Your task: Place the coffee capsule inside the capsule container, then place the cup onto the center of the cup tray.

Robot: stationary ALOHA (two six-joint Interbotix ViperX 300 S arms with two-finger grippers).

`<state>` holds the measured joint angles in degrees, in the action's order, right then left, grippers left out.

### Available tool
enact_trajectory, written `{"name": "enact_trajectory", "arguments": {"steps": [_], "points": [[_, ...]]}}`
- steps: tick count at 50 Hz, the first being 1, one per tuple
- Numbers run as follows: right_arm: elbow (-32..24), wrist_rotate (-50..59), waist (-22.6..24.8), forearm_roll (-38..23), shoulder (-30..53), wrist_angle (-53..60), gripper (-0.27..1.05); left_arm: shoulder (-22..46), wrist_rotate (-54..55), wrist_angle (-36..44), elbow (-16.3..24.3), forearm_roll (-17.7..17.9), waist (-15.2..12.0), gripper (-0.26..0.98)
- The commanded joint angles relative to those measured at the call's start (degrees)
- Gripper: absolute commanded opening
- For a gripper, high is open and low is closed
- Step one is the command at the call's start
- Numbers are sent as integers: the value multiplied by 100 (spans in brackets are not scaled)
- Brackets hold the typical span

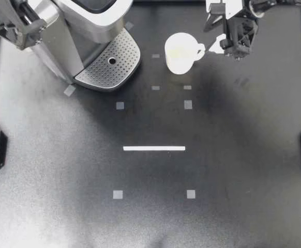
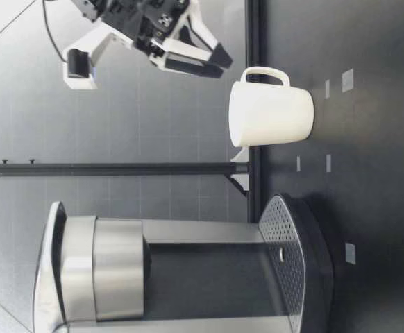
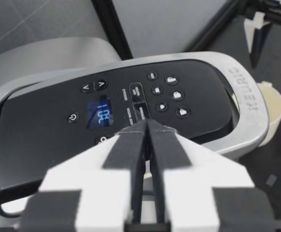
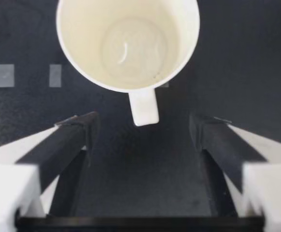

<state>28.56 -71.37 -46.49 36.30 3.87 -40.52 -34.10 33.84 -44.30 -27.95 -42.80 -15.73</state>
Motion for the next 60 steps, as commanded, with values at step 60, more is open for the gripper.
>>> {"name": "enact_trajectory", "arguments": {"steps": [60], "points": [[-185, -9, 299, 35, 554, 545, 38, 44, 26, 149, 26, -53, 9, 12]]}}
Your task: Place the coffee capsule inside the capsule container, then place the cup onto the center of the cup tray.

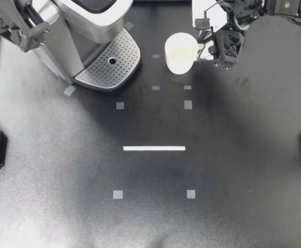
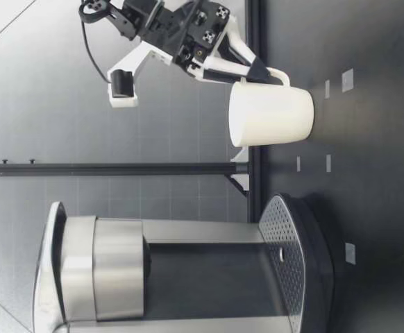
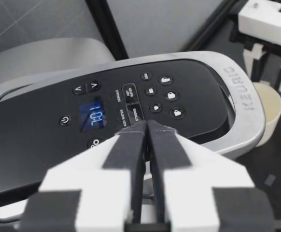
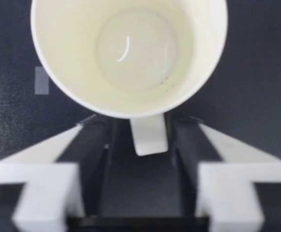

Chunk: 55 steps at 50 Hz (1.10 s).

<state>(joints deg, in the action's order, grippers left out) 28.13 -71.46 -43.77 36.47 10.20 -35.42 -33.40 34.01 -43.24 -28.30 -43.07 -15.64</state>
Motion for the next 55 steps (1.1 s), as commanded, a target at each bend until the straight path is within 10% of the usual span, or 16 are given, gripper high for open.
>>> {"name": "enact_trajectory", "arguments": {"steps": [1, 17, 55], "points": [[-149, 0, 26, 26, -70, 35, 36, -26, 9, 44, 62, -26, 0, 12], [-211, 18, 26, 97, -70, -141, 5, -26, 18, 44, 53, -26, 0, 12], [-1116, 466, 993, 712, -9, 35, 5, -281, 35, 193, -176, 0, 0, 12]]}}
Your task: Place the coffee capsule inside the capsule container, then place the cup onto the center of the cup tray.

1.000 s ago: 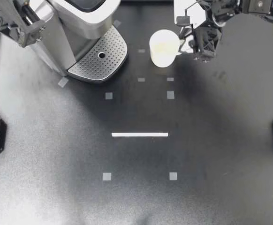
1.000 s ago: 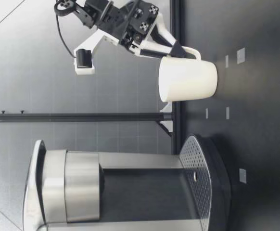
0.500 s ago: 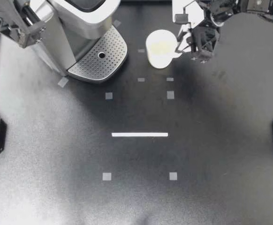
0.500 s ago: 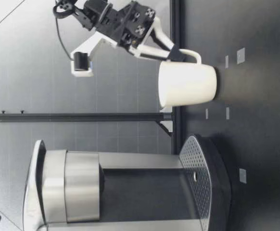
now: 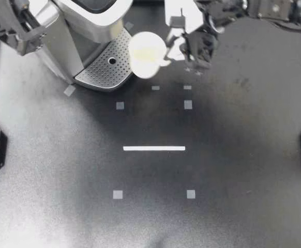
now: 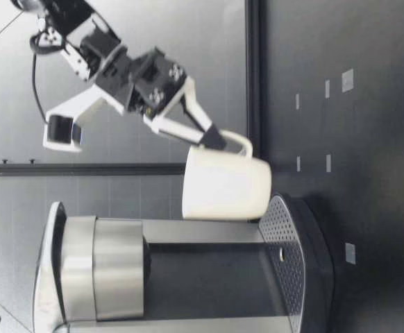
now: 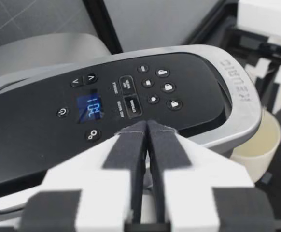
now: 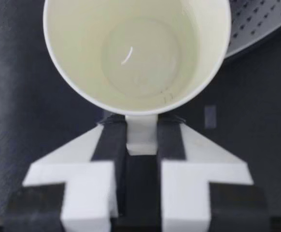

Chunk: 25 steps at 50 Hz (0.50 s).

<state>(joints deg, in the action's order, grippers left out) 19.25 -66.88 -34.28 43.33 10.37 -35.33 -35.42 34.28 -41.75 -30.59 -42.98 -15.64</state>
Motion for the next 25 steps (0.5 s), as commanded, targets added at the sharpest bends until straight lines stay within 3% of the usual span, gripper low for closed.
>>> {"name": "enact_trajectory", "arguments": {"steps": [1, 25], "points": [[-264, 9, 53, 26, 9, 26, 5, -88, 9, 44, 44, -9, 0, 12], [-940, 0, 167, 9, 510, 18, 5, -211, 9, 44, -26, 9, 0, 12]]}}
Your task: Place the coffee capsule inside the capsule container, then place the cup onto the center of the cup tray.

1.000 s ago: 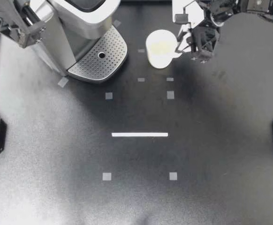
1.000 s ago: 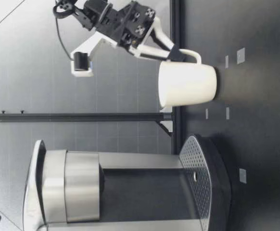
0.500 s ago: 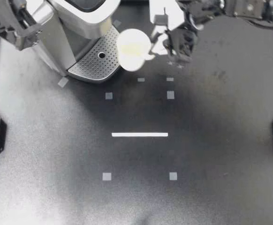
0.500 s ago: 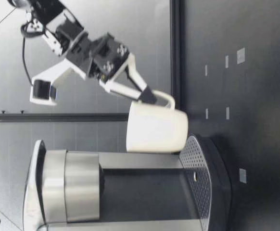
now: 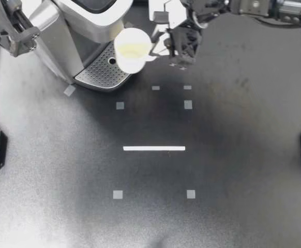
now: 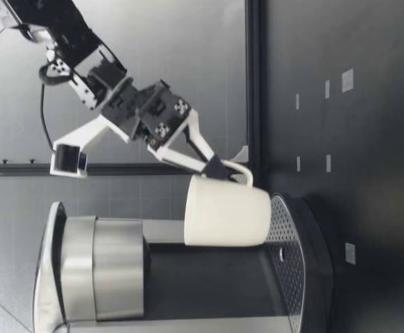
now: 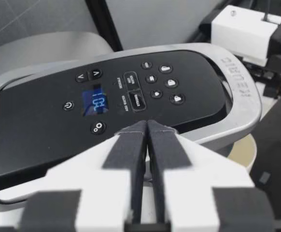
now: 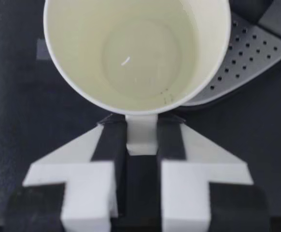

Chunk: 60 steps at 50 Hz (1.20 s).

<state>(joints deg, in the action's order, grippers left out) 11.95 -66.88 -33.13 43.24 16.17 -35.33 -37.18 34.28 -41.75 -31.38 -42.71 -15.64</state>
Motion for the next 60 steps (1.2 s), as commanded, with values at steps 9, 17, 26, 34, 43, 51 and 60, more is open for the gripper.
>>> {"name": "enact_trajectory", "arguments": {"steps": [9, 17, 26, 34, 43, 51, 60], "points": [[-413, 9, 88, 0, 114, 26, 5, -44, 9, 44, 26, -18, 0, 12], [-527, 9, 88, -18, 229, 26, 5, -70, 9, 44, 18, -9, 0, 12], [-642, 0, 97, -26, 343, 26, 5, -114, 9, 35, 0, -9, 0, 12], [-729, 0, 97, -35, 439, 35, 5, -132, 9, 44, -26, -9, 0, 12], [-861, -18, 132, -35, 554, 44, 5, -141, 9, 35, -35, -9, 0, 12], [-932, -26, 176, -35, 650, 53, 5, -141, 9, 35, -35, -9, 0, 12], [-932, -9, 176, -35, 677, 79, 5, -141, 62, 44, -35, -18, 0, 12]]}}
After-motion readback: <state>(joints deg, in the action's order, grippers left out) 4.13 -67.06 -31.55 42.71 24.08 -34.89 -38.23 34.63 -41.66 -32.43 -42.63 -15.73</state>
